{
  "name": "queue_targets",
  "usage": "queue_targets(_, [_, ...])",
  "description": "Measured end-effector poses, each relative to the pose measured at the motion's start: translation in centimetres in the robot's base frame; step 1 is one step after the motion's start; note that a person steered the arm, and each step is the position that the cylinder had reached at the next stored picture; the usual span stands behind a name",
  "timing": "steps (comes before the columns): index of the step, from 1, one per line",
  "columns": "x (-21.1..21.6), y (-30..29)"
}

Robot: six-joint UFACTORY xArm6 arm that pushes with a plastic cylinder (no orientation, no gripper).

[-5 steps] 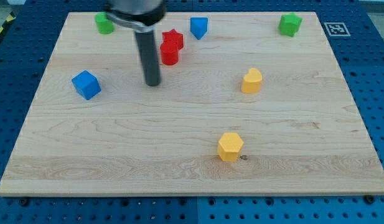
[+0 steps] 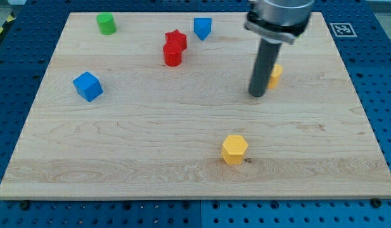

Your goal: Move the yellow heart to the center right of the board

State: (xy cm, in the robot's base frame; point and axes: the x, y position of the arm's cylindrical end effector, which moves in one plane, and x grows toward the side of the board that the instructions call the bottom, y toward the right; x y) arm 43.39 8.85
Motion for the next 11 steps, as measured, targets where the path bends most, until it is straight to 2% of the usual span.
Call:
queue_targets(1, [-2.8, -3.8])
queue_targets(2, [-5.4, -2.3])
queue_targets(4, [-2.1, 9.1])
queue_targets(5, [-1.3, 9.7])
queue_targets(8, [-1.2, 9.0])
queue_targets(10, [-4.4, 3.9])
queue_targets(11, [-3.4, -0.9])
